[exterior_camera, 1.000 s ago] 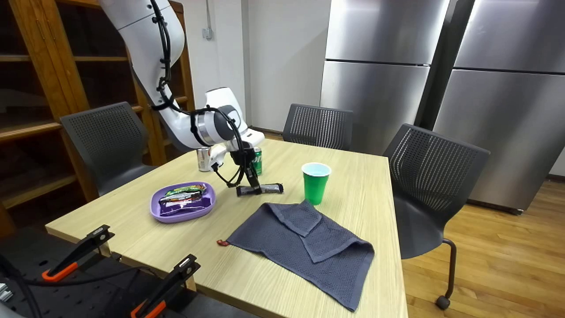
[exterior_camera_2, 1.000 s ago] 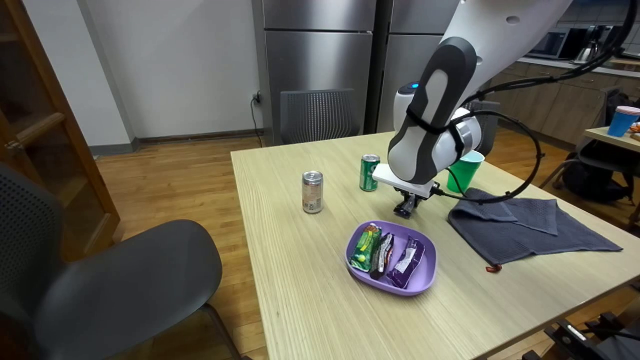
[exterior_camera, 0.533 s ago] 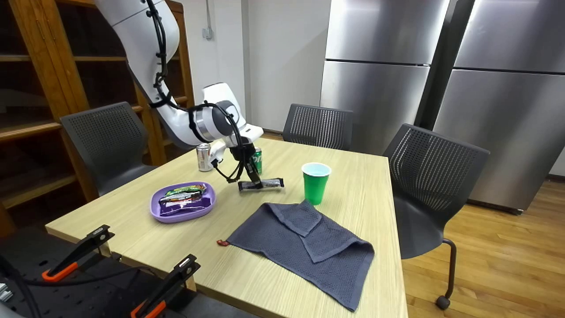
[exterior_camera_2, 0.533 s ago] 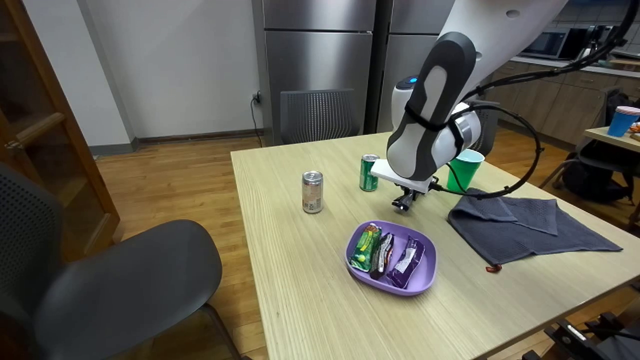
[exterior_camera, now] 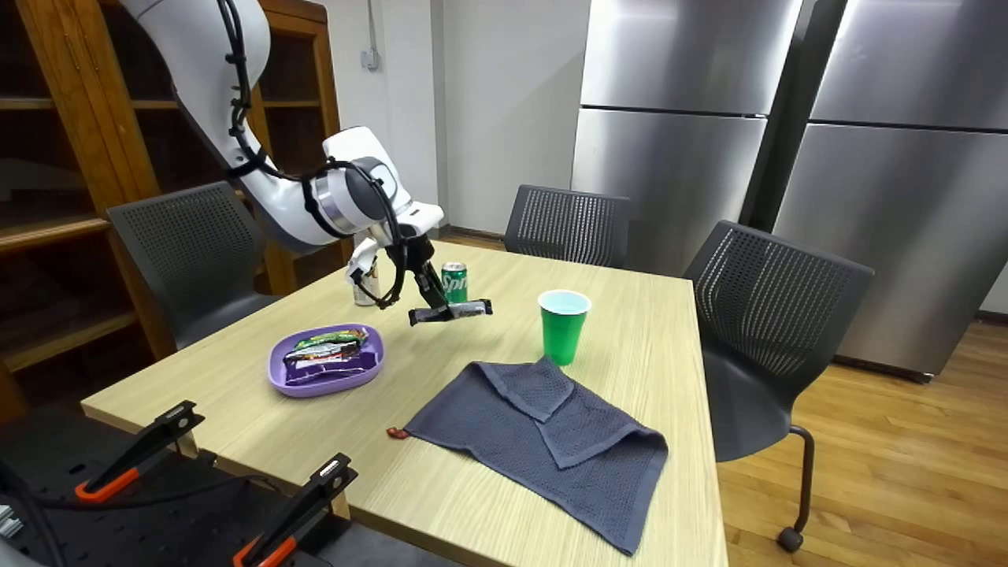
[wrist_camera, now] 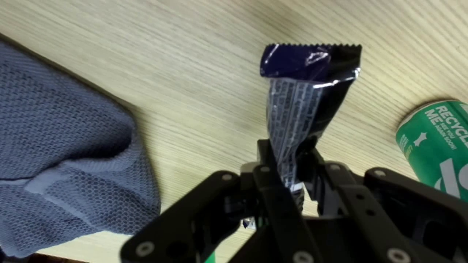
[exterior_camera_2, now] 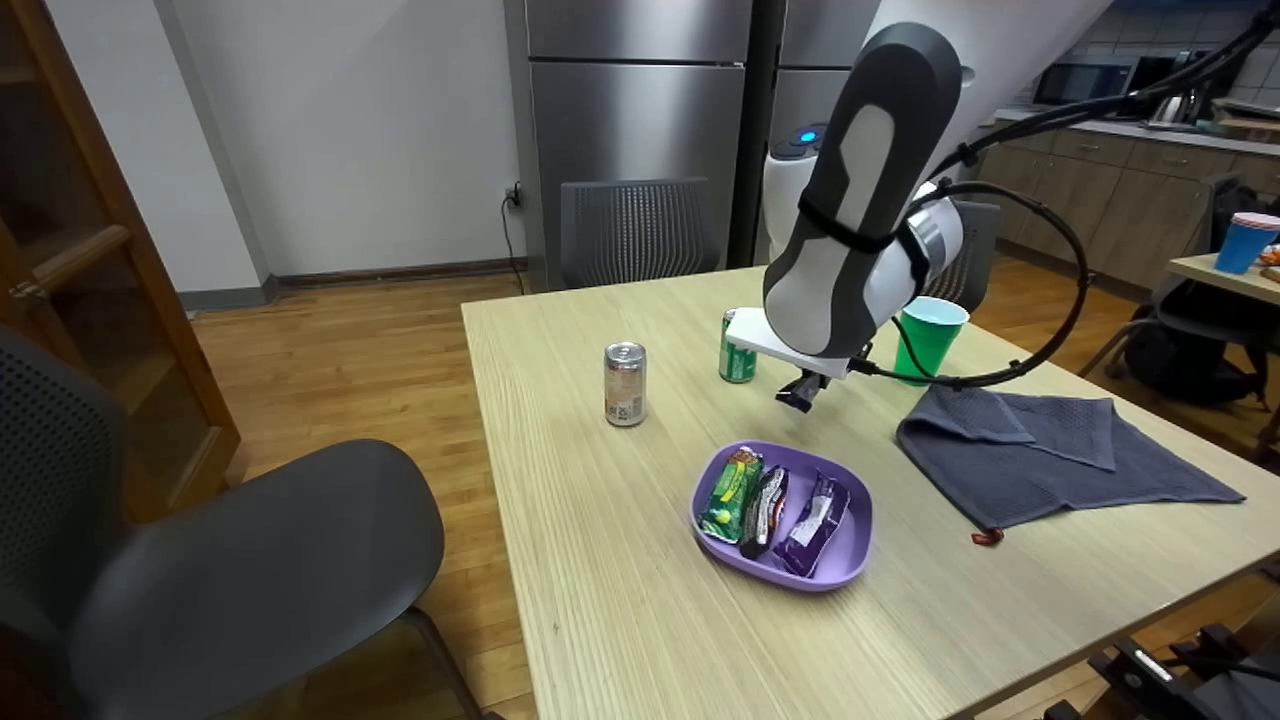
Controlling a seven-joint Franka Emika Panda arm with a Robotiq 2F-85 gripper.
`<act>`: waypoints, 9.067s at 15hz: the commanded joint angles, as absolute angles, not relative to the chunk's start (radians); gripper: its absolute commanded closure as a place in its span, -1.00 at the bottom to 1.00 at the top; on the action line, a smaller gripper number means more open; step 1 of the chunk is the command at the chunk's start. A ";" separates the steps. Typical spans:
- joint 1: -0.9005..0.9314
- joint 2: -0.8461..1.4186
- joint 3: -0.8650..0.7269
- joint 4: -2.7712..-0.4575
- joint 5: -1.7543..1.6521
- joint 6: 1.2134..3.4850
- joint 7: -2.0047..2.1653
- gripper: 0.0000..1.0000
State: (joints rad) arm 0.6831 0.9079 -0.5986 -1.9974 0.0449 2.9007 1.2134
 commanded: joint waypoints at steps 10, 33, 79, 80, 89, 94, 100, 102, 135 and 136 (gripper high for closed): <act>1.106 0.809 -0.824 -2.225 0.031 2.815 1.402 0.89; 1.186 0.789 -0.696 -2.198 -0.061 2.556 1.553 0.89; 0.816 0.753 -0.372 -2.062 -0.380 2.417 1.645 -1.00; 0.815 0.749 -0.373 -2.064 -0.386 2.418 1.650 -1.00; 0.782 0.681 -0.375 -2.103 -0.433 2.442 1.709 -1.00; 0.737 0.639 -0.369 -2.120 -0.450 2.453 1.756 -1.00; 0.658 0.602 -0.358 -2.148 -0.454 2.491 1.803 -1.00; 0.629 0.593 -0.357 -2.163 -0.456 2.516 1.814 -1.00; 0.359 0.622 -0.506 -2.397 -0.184 3.109 1.644 -1.00; 0.348 0.630 -0.497 -2.393 -0.156 3.117 1.614 -1.00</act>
State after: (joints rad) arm 0.3809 0.6200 -0.5175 -2.3867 -0.2242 3.0700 1.7061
